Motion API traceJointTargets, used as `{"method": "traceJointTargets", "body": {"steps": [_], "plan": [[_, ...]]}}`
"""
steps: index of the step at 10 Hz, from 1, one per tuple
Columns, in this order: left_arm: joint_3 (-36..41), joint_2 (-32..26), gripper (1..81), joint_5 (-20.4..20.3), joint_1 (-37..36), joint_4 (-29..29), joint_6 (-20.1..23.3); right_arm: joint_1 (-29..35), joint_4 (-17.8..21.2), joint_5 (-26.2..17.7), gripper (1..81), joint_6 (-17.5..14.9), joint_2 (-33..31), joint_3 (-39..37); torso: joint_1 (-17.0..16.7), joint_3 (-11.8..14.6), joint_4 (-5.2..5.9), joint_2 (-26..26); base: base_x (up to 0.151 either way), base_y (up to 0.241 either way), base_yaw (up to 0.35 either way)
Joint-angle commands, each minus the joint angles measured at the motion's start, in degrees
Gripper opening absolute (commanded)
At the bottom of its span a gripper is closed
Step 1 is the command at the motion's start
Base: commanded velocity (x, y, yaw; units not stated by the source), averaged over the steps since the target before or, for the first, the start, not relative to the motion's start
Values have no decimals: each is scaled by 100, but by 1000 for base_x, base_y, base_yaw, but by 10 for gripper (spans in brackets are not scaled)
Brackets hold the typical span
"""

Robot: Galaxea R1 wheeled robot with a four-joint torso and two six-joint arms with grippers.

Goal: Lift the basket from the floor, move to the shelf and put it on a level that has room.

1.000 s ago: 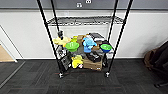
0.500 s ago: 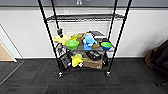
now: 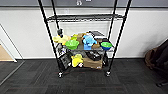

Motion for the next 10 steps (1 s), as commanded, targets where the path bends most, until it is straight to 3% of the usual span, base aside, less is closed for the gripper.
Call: {"method": "traceJointTargets", "body": {"steps": [1,7,8,10], "plan": [[-194,153,811,229,-599,-1,-22,526,90,-192,811,172,47,-22,0,0,0,0,0,0,0],[-985,707,811,300,-572,26,-13,456,90,-191,811,347,73,-31,0,-2,0,-2,0,0,0],[-977,698,10,299,-564,26,-5,447,90,-192,10,347,82,-31,0,-2,0,-2,0,0,0],[-950,689,10,290,-555,-18,-13,465,107,-192,10,356,99,-40,0,-5,0,-2,0,0,0]]}}
